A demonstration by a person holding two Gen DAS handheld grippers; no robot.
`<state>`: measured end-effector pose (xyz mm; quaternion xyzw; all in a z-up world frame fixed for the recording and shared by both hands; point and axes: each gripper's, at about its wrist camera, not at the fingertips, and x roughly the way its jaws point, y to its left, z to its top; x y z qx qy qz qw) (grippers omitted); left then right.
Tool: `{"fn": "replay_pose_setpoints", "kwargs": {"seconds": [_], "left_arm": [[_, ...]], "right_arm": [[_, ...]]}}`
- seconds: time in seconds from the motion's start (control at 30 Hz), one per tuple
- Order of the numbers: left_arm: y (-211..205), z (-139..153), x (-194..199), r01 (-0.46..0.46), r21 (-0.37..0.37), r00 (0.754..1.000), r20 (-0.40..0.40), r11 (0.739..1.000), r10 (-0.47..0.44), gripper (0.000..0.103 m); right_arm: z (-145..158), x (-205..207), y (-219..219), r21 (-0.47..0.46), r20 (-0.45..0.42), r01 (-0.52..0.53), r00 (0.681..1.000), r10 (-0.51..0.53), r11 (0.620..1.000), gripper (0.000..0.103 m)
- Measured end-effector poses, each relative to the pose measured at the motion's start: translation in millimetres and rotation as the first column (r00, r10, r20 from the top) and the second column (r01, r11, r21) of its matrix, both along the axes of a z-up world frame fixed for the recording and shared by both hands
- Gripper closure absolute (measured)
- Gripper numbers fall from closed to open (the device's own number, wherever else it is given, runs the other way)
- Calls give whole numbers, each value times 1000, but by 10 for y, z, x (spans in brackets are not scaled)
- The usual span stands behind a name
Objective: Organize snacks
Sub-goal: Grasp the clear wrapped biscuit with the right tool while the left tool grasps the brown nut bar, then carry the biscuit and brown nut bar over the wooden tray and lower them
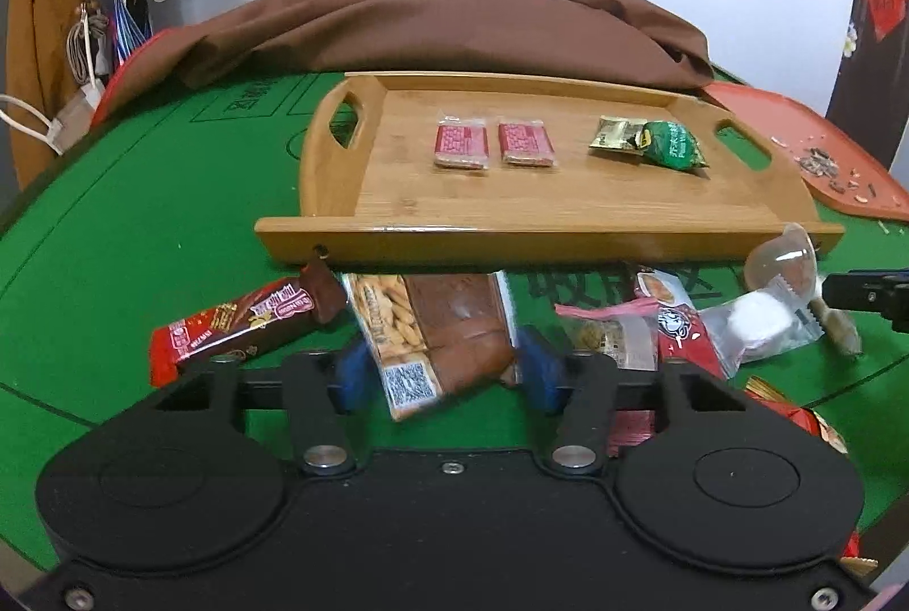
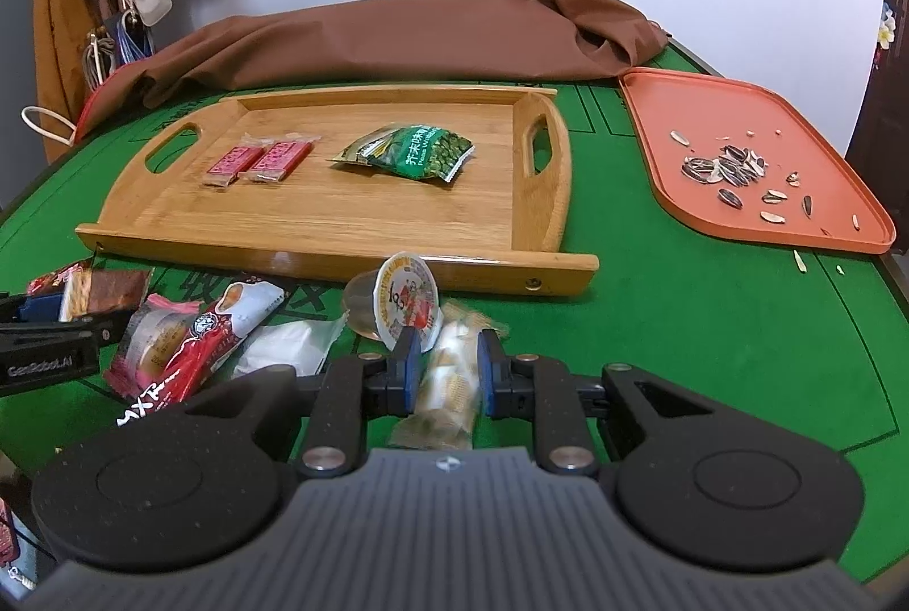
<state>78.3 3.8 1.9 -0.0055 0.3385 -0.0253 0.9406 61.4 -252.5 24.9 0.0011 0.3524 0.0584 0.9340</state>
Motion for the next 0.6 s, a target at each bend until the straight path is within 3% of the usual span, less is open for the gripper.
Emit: {"fn": "replay_pose_setpoints", "kwargs": {"seconds": [0.07,0.1,0.2,0.5,0.53,0.57,0.6], "left_arm": [[7,14,-3,6,-13,1000,-8,1000,-6,64],[20,24,-14,8,-21,1000,-11,1000,-8,80],[77,46,-16,11,-58,1000,-28,998,-13,81],[132,82,-48,4,-81,1000,-29,997,-6,81],[132,92,-45,5,-81,1000,-25,997,-7,81],[133,101,-46,6,-80,1000,-21,997,-8,81],[135,112,-44,6,-82,1000,-19,997,-7,81]], "right_arm": [[-1,-1,-4,0,0,-1,1000,1,1000,80],[-1,-3,-5,-2,2,-2,1000,2,1000,80],[-14,-1,-2,-5,-2,-2,1000,2,1000,80],[-98,-7,52,-32,-12,-16,1000,15,999,68],[-99,-7,66,-36,-11,-20,1000,19,999,66],[-103,-2,79,-41,-10,-22,1000,22,999,55],[-113,11,90,-49,-9,-20,1000,20,999,53]]}}
